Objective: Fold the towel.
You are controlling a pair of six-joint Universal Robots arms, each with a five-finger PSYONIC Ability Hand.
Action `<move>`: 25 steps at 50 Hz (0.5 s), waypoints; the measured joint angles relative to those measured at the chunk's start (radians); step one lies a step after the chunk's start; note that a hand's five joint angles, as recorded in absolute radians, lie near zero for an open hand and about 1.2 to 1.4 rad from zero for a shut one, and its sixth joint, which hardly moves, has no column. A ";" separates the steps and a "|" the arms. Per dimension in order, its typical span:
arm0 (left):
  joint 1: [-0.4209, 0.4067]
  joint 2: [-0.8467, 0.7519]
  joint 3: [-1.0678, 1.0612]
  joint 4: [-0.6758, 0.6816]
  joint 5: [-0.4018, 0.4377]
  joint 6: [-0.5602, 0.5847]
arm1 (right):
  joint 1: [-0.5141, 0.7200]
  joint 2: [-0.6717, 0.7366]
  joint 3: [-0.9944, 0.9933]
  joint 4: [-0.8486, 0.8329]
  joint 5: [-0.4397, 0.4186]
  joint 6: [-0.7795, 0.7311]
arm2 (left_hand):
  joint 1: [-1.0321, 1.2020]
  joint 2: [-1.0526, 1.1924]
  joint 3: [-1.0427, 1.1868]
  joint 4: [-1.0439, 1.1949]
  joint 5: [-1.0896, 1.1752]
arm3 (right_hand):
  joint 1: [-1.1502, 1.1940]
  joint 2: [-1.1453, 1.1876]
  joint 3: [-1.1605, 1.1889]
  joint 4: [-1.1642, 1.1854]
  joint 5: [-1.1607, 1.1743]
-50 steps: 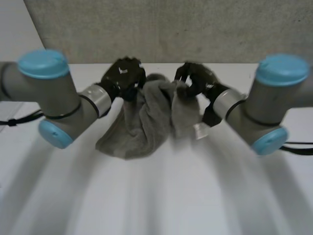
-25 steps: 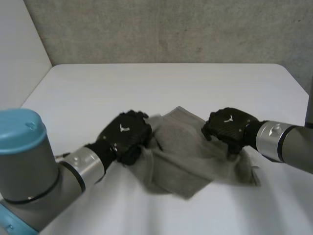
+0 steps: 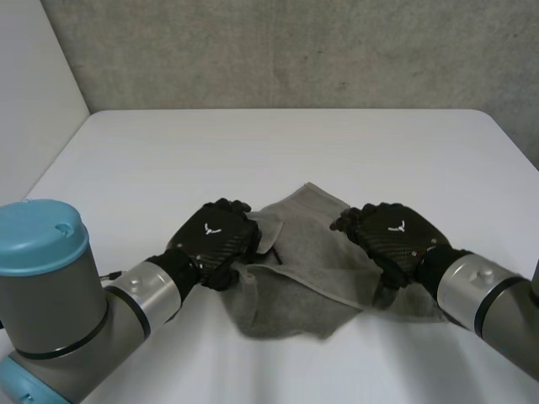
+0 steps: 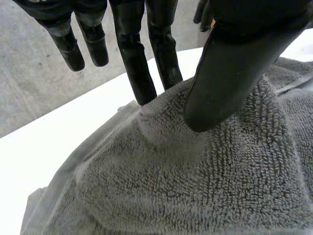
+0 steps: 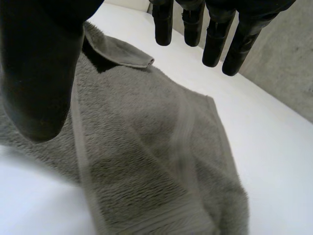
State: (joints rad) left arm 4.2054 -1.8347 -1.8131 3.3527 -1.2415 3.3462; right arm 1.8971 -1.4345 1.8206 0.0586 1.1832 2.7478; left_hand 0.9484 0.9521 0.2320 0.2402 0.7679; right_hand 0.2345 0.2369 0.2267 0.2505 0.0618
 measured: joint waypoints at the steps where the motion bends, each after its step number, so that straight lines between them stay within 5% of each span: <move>1: 0.005 0.003 -0.007 0.000 -0.001 0.001 | -0.001 0.001 0.011 -0.009 -0.001 0.012 | -0.005 -0.004 0.000 0.000 -0.004 | 0.000 0.000 0.000 0.000 0.000; 14: 0.127 0.033 -0.083 -0.002 0.004 0.094 | -0.004 0.134 0.040 -0.134 0.002 0.050 | -0.133 -0.127 0.000 0.000 -0.135 | 0.001 0.000 0.000 0.000 0.000; 25: 0.312 0.064 -0.163 -0.015 0.051 0.228 | -0.012 0.197 0.041 -0.165 0.001 0.034 | -0.155 -0.150 0.000 0.000 -0.156 | 0.009 0.004 0.000 0.000 0.003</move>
State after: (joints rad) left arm 4.5178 -1.7711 -1.9757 3.3372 -1.1906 3.5744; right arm 1.8854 -1.2379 1.8618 -0.1066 1.1843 2.7814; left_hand 0.7932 0.8023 0.2320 0.2402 0.6123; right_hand 0.2432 0.2407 0.2267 0.2505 0.0647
